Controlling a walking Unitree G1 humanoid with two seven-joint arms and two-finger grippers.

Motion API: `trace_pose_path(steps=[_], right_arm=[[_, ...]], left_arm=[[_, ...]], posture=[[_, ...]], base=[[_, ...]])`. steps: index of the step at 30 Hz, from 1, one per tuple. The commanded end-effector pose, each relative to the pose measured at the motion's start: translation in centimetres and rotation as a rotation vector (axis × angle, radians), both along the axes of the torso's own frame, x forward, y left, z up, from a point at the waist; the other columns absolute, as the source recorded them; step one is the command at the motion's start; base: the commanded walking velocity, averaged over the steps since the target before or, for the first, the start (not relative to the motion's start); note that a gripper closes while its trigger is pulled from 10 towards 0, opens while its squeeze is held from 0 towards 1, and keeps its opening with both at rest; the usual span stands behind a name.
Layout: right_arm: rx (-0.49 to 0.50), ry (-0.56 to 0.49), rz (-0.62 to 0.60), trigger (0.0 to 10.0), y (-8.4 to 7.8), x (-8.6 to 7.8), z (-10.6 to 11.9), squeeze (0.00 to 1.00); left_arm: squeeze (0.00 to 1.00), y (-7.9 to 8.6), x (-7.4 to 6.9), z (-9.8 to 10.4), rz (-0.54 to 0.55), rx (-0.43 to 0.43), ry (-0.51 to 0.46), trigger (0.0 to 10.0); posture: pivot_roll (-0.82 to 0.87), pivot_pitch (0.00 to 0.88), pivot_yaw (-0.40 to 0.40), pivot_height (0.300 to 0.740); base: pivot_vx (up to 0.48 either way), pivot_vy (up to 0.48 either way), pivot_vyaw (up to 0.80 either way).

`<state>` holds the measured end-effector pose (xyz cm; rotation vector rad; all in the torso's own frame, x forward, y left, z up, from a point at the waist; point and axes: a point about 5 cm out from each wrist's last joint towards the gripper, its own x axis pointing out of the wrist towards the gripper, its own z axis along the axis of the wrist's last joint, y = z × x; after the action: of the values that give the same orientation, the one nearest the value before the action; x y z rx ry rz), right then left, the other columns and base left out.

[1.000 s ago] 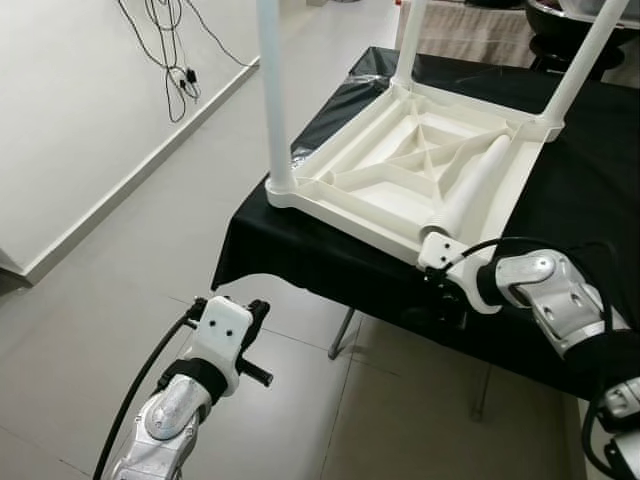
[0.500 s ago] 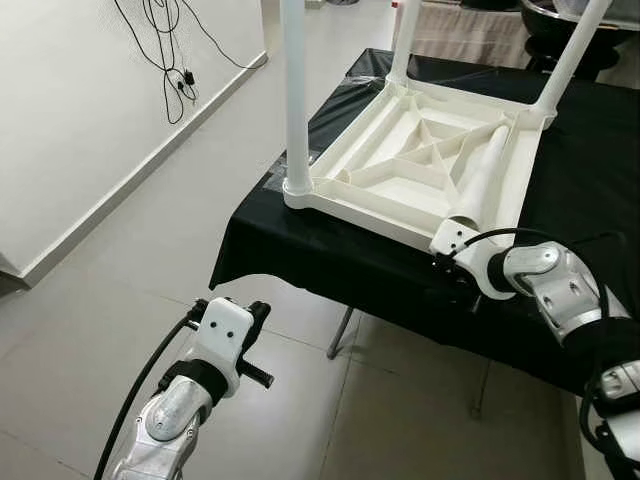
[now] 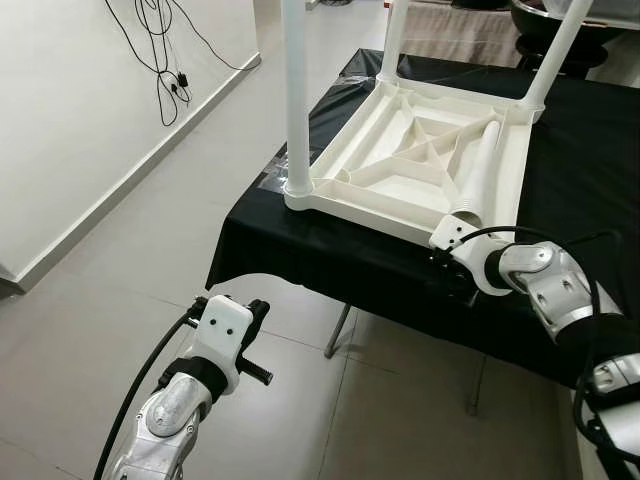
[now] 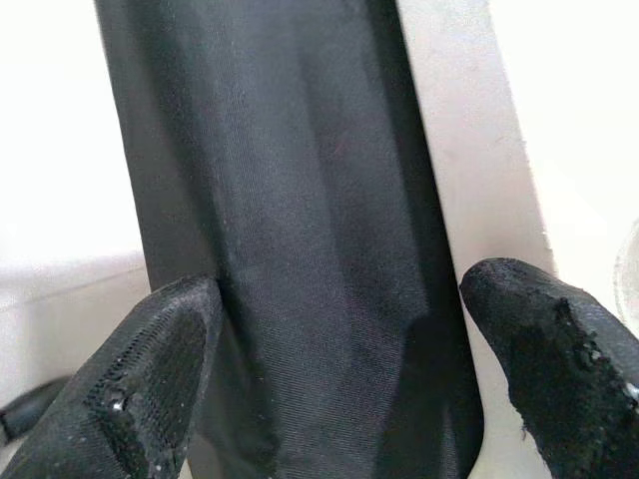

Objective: Building children table

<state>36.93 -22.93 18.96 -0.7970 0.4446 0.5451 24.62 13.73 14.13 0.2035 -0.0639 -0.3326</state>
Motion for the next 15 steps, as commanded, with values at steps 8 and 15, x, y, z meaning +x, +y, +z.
trace_pose_path(steps=[8,15], right_arm=[[0.429,-0.099,0.225,10.0,4.1,-2.5,2.2,0.00],[0.562,-0.104,0.354,10.0,4.9,-4.9,2.4,0.00]], left_arm=[[0.00,0.2,0.3,0.1,0.016,-0.017,-0.004,10.0],[0.00,0.5,0.6,0.4,0.025,-0.030,-0.012,10.0]], posture=[[0.01,0.170,-0.003,0.740],[-0.01,0.166,0.011,0.740]], base=[[0.000,0.000,0.00],[0.000,0.000,0.00]])
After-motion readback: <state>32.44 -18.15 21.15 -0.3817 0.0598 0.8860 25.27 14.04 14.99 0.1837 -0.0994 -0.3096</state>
